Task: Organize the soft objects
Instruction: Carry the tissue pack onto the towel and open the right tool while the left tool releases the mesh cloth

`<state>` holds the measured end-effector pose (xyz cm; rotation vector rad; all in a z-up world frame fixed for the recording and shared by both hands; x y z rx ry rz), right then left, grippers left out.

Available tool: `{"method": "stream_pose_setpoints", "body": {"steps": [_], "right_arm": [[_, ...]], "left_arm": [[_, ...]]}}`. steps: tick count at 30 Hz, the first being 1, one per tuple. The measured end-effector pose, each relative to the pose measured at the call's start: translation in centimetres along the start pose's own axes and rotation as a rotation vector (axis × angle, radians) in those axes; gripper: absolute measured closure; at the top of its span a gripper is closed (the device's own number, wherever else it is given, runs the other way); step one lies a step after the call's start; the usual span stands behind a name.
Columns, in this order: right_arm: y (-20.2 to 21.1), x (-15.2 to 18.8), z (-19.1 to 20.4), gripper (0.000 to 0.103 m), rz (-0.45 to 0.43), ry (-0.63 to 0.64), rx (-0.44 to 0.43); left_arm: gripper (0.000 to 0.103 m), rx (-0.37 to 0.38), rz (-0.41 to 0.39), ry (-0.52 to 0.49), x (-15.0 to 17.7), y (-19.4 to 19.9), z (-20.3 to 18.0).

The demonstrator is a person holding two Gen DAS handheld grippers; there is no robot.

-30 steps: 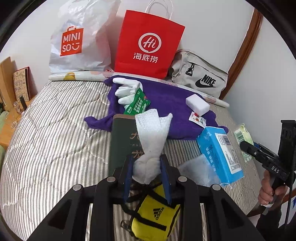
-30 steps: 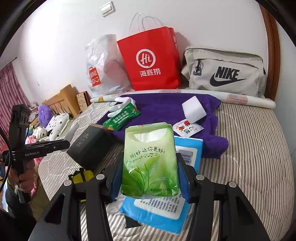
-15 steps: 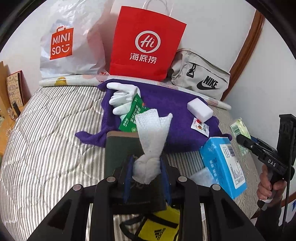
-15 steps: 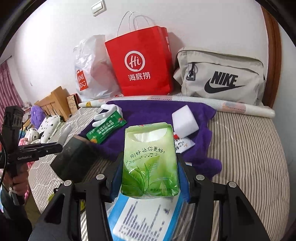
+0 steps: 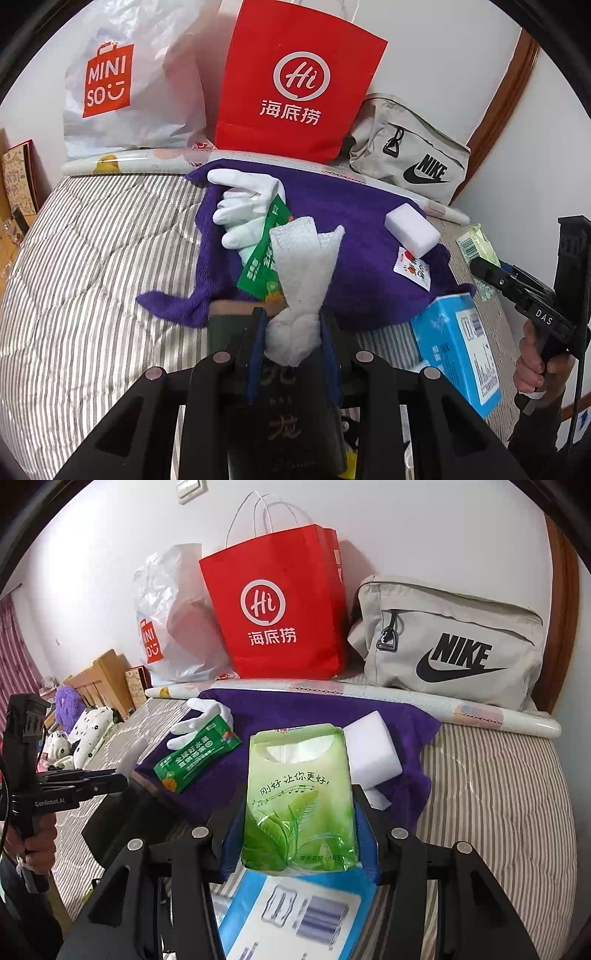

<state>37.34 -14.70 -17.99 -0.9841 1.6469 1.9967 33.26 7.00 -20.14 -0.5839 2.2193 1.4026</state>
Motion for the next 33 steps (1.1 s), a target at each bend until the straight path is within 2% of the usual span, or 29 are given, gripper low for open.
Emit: {"method": "stream_pose_setpoints", "body": {"steps": [9, 22, 30, 33], "right_arm": [[-3.5, -0.9, -0.9, 0.051, 0.083, 0.054, 0.040], [-8.5, 0.2, -0.8, 0.051, 0.240, 0.125, 0.031], [-9.5, 0.1, -0.6, 0.051, 0.275, 0.153, 0.017], [-9.6, 0.2, -0.4, 0.051, 0.278, 0.171, 0.019]], "left_arm": [[0.076, 0.026, 0.050, -0.007, -2.5, -3.0, -0.1], [0.075, 0.048, 0.173, 0.026, -3.9, -8.0, 0.5], [0.075, 0.029, 0.214, 0.052, -4.0, -9.5, 1.3], [0.075, 0.018, 0.227, 0.032, -4.2, -9.8, 1.0]]}}
Point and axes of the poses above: each gripper's, at about its wrist camera, not at the fingertips, and y roughly against the way its jaws point, z to its left, x to its underside, the point moved 10 cm from there along -y, roughly the way its jaws point, and after that the axes turned 8 degrees about x, right-handed, at the moved point
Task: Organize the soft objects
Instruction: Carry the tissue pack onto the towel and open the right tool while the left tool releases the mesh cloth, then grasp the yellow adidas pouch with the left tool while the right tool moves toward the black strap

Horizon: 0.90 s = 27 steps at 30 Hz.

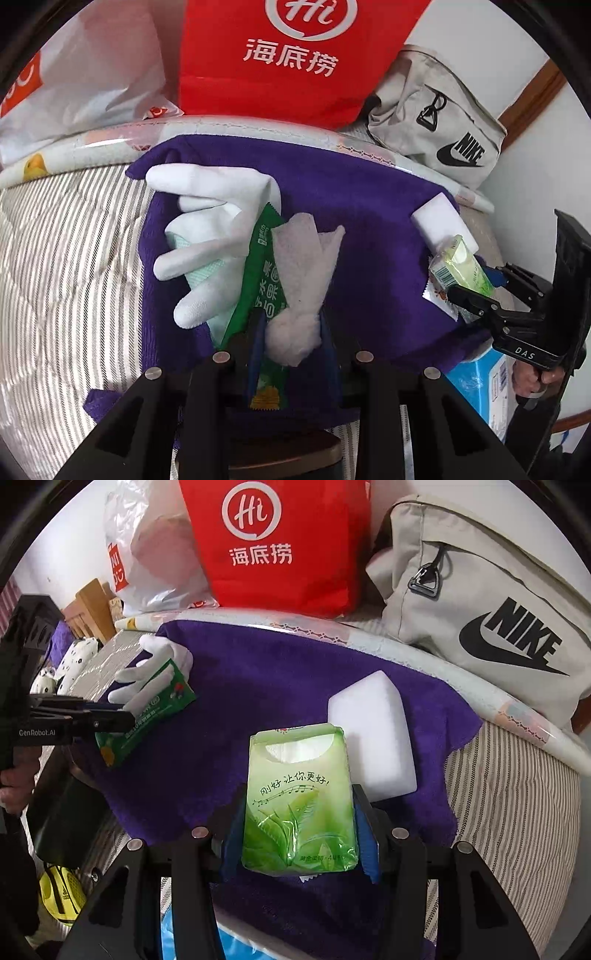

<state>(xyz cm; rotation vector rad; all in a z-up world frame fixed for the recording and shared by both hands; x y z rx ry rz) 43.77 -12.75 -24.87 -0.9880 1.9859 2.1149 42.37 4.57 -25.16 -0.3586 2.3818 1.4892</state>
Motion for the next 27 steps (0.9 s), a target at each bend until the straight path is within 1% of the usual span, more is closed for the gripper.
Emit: {"method": "stream_pose_setpoints", "body": {"steps": [5, 8, 10, 12, 14, 15, 16, 18, 20, 22, 23, 27], "right_arm": [[-0.4, 0.1, -0.2, 0.050, -0.004, 0.010, 0.025], [-0.6, 0.3, -0.4, 0.049, 0.000, 0.009, 0.014], [-1.0, 0.6, -0.5, 0.047, 0.018, 0.004, 0.002], [-1.5, 1.0, -0.8, 0.047, 0.037, -0.013, -0.004], [-1.5, 1.1, -0.9, 0.047, 0.040, -0.031, -0.023], [-1.5, 1.2, -1.0, 0.046, 0.042, -0.039, -0.028], [-1.4, 1.2, -1.0, 0.045, 0.044, -0.047, -0.031], [-1.0, 1.2, -0.7, 0.044, 0.042, -0.051, -0.038], [-0.1, 1.2, -0.1, 0.042, 0.023, -0.025, -0.053], [1.1, 0.9, 0.4, 0.035, -0.018, 0.001, -0.036], [1.7, 0.8, 0.5, 0.033, -0.039, -0.001, -0.025], [3.9, 0.7, 0.8, 0.033, -0.079, -0.026, -0.028]], "left_arm": [[0.074, -0.021, 0.018, -0.016, -0.2, -0.5, -0.1], [0.074, -0.033, 0.030, -0.018, -0.1, -0.7, -0.1], [0.073, -0.035, 0.028, -0.018, -0.1, -0.7, -0.2], [0.069, -0.032, 0.036, -0.012, 0.0, -0.7, -0.3], [0.061, -0.028, 0.038, -0.003, 0.1, -0.5, -0.4], [0.059, -0.027, 0.039, -0.001, 0.1, -0.4, -0.4], [0.056, -0.032, 0.041, -0.003, 0.2, -0.3, -0.5], [0.053, -0.048, 0.042, -0.015, 0.3, 0.0, -0.7], [0.053, -0.066, 0.033, -0.025, 0.4, 0.5, -0.9], [0.053, -0.073, 0.026, -0.025, 0.5, 1.1, -1.0], [0.053, -0.069, 0.022, -0.025, 0.5, 1.4, -1.1], [0.053, -0.054, -0.025, -0.035, 1.0, 3.6, -1.7]]}}
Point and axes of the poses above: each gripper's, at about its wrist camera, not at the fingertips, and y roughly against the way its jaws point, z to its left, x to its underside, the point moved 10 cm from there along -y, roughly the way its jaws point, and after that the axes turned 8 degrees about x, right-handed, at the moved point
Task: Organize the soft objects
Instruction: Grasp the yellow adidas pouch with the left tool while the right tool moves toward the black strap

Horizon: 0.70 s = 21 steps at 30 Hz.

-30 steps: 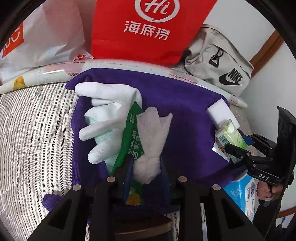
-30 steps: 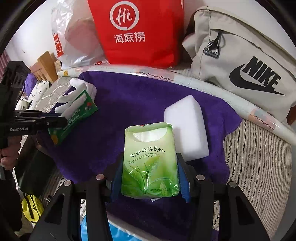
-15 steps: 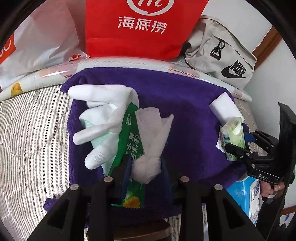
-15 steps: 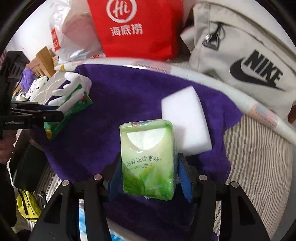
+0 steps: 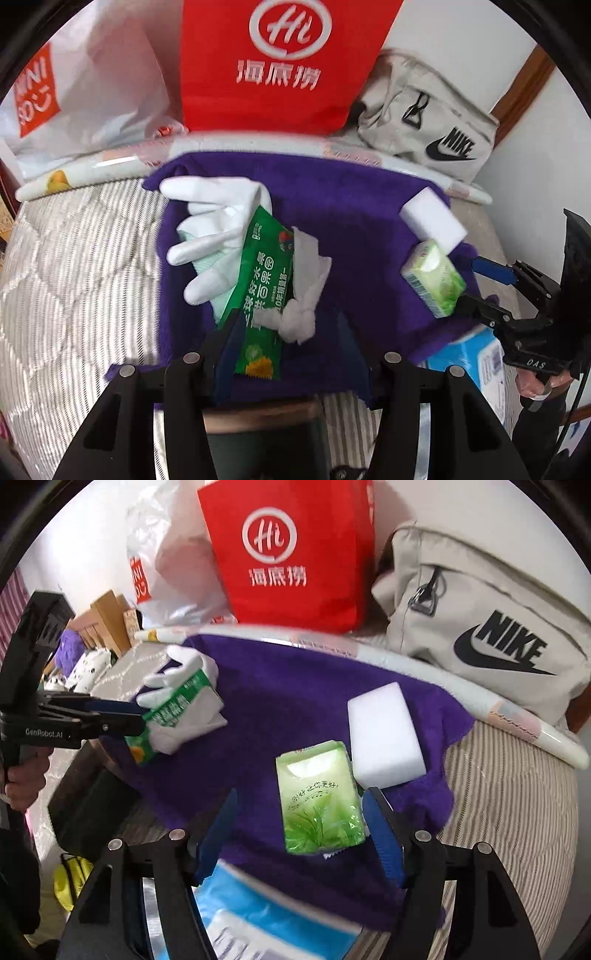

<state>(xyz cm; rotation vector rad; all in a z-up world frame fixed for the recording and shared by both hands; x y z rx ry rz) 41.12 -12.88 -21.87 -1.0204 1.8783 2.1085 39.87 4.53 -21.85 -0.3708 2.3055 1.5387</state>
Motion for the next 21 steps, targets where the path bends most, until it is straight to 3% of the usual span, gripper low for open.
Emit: {"method": "stream_pose_setpoints", "body": {"steps": [4, 10, 17, 21], "right_arm": [[2.8, 0.4, 0.1, 0.033, -0.034, -0.037, 0.000], [7.0, 1.9, 1.1, 0.033, -0.068, -0.121, -0.069], [11.2, 5.6, 3.8, 0.033, -0.105, -0.092, -0.034], [13.2, 7.9, 5.7, 0.033, -0.124, -0.074, -0.058]], "left_arm": [[0.053, -0.019, -0.034, -0.017, 1.1, 2.7, -0.1], [0.053, -0.066, -0.068, -0.045, 4.0, 6.4, -0.3], [0.053, -0.051, -0.083, -0.073, 10.0, 9.9, -1.3], [0.053, -0.042, -0.052, -0.121, 14.4, 9.8, -2.1]]}}
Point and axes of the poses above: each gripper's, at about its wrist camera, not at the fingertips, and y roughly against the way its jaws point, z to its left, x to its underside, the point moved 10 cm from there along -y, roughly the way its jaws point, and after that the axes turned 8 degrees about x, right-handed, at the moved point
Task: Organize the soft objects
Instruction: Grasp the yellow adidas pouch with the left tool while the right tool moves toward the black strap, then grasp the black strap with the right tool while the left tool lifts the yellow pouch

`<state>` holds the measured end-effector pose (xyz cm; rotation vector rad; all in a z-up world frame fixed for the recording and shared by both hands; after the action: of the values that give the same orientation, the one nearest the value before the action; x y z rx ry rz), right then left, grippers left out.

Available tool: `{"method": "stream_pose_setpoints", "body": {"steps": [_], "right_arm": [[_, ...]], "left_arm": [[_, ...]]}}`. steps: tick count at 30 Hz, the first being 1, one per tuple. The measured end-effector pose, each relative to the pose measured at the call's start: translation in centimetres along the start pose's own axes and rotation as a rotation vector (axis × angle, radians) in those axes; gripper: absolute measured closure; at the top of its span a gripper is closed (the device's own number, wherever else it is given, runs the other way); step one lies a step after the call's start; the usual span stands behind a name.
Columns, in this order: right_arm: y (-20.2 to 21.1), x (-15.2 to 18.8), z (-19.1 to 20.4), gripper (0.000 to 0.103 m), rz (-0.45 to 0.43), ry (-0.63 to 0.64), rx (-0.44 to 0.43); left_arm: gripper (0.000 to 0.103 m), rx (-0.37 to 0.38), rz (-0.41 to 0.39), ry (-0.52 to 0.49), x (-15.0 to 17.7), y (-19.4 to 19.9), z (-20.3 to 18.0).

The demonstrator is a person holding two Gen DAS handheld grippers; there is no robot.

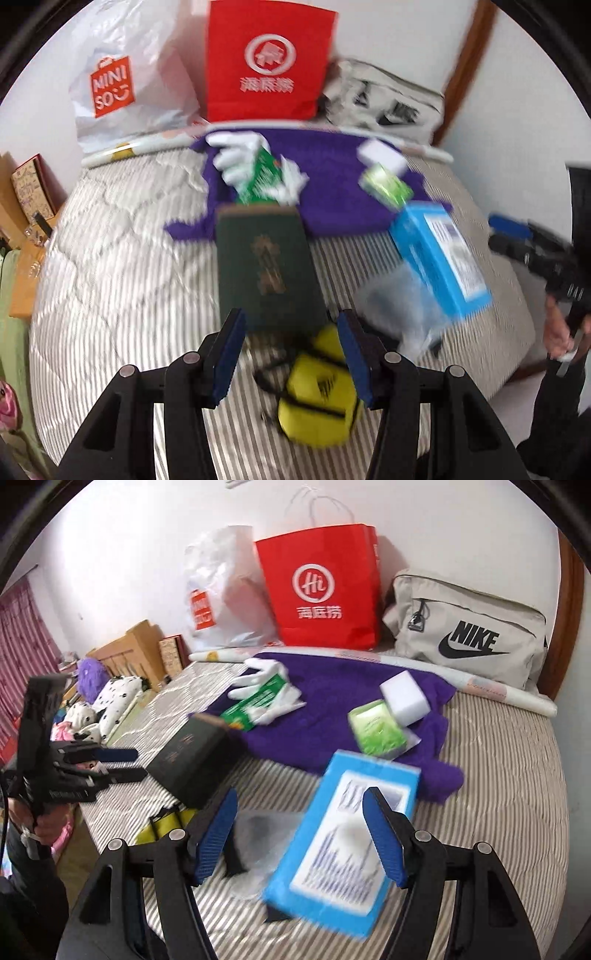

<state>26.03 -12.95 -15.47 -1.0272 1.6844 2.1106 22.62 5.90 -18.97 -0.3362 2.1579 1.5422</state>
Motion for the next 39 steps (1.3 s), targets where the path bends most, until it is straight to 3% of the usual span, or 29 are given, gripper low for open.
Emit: {"method": "stream_pose_setpoints", "body": {"steps": [2, 7, 13, 19, 22, 27, 33, 39], "right_arm": [[0.7, 1.1, 0.9, 0.033, -0.001, 0.006, -0.014], [1.9, 3.8, 2.1, 0.033, -0.008, 0.025, -0.015], [1.8, 6.7, 2.2, 0.033, 0.030, 0.008, -0.012], [0.6, 9.0, 2.6, 0.033, 0.074, 0.004, -0.025], [-0.1, 9.8, 2.6, 0.033, 0.097, 0.033, -0.008], [-1.1, 11.1, 2.6, 0.033, 0.124, 0.048, 0.003], [-2.4, 12.9, 3.0, 0.038, 0.147, 0.086, 0.031], [-2.6, 13.4, 5.7, 0.046, 0.138, 0.134, -0.035]], "left_arm": [[0.042, -0.002, 0.022, -0.017, 1.8, -0.7, -0.5], [0.041, 0.026, 0.078, -0.029, 5.1, -3.5, -0.8], [0.038, 0.051, 0.121, -0.071, 6.4, -5.9, -1.2], [0.020, 0.041, 0.136, -0.161, 6.8, -7.1, -2.6], [0.014, 0.002, 0.139, -0.212, 7.1, -7.6, -3.2], [0.015, -0.057, 0.091, -0.220, 6.8, -7.9, -3.3], [0.033, -0.059, 0.058, -0.166, 6.8, -6.9, -2.3], [0.042, -0.078, 0.049, -0.086, 7.9, -5.4, -0.2]]}}
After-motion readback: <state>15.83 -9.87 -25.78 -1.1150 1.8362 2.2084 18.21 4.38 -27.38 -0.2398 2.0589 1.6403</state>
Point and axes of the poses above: each gripper's, at about its wrist camera, not at the fingertips, and y roughly against the way its jaws point, z to its left, x to its underside, the point moved 10 cm from there along -y, roughly the way its jaws point, and after that the axes turned 8 degrees about x, right-handed, at the moved point
